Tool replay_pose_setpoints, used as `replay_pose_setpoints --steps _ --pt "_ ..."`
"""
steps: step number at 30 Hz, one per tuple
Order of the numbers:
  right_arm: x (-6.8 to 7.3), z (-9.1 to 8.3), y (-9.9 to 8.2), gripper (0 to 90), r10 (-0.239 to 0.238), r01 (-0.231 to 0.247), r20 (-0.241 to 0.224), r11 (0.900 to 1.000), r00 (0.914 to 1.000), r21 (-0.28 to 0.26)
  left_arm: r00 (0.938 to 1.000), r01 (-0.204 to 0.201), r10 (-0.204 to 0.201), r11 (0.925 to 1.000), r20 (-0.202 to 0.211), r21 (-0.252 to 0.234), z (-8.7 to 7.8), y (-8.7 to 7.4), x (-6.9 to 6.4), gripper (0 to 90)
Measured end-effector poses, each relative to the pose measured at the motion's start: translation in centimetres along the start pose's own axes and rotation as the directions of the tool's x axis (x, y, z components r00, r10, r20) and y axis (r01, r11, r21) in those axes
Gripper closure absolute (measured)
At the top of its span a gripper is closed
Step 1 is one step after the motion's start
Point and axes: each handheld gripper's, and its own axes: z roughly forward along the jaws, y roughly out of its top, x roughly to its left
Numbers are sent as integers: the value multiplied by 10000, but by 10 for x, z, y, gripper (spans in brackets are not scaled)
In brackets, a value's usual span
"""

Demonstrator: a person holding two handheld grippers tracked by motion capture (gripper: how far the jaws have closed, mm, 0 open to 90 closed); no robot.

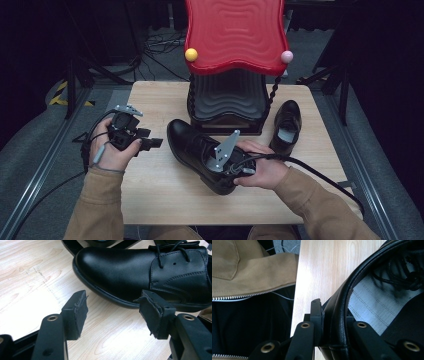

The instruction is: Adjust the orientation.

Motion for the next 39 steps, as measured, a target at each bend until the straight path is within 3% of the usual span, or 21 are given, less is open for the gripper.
replay_pose_setpoints --steps 8,13,16,20,24,27,33,36,39 --pt "9 -2 -26 787 746 -747 258 9972 9969 44 10000 -45 44 9999 62 101 5 3 0 402" --pt "16 -2 -42 788 1329 -1332 421 9911 9902 49 9999 -81 80 9999 90 127 7 4 -1 402" --pt "22 -1 -52 784 1820 -1829 641 9831 9812 84 9999 -83 81 9999 85 124 6 4 -1 402" --pt "21 4 -69 783 2575 -2586 1112 9660 9599 -44 10000 -25 24 9999 60 146 7 3 0 402" --pt "18 10 -78 780 3246 -3319 1928 9433 9260 59 10000 -7 5 9998 99 183 8 2 -1 402" --pt "15 15 -85 777 3594 -3712 2248 9285 9057 111 10000 -1 -1 9998 94 212 8 2 0 402" --pt "18 26 -86 771 3273 -3491 2527 9360 9105 454 9999 88 -92 9995 126 293 10 0 1 401" --pt "18 31 -90 766 3297 -3534 2483 9338 9108 563 9999 71 -75 9996 134 287 9 0 1 400" --pt "17 29 -94 737 3489 -3649 2249 9305 9098 326 9999 97 -100 9995 126 288 9 0 1 400"
